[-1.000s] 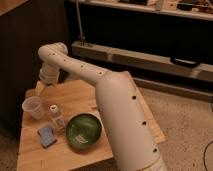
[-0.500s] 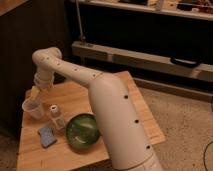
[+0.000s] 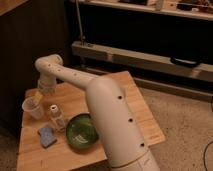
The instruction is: Pick up the ceramic cup
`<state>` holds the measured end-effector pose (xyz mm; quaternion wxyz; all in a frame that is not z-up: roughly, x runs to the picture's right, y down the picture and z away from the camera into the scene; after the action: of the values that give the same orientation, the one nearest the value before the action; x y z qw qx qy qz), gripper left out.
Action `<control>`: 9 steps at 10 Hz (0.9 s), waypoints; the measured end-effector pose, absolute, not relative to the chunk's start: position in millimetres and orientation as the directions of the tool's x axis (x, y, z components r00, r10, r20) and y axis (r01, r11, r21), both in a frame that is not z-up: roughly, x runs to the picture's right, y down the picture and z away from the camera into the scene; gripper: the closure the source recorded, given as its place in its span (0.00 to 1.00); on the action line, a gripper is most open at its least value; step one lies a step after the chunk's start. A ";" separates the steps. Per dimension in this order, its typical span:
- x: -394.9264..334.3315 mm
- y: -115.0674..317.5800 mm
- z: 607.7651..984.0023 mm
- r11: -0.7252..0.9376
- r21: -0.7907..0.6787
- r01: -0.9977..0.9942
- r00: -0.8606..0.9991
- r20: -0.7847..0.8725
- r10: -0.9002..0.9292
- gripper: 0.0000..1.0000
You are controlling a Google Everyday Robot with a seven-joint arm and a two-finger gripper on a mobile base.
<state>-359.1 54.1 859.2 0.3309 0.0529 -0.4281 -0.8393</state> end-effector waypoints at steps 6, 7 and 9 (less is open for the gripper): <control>-376.3 71.2 855.6 -0.416 0.784 0.461 -0.810 0.180 -0.558 1.00; -378.7 68.3 844.8 -0.421 0.791 0.444 -0.816 0.163 -0.555 1.00; -383.3 59.2 813.8 -0.442 0.798 0.410 -0.830 0.125 -0.544 1.00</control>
<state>-383.3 59.2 813.8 0.2821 0.0749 -0.4467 -0.8457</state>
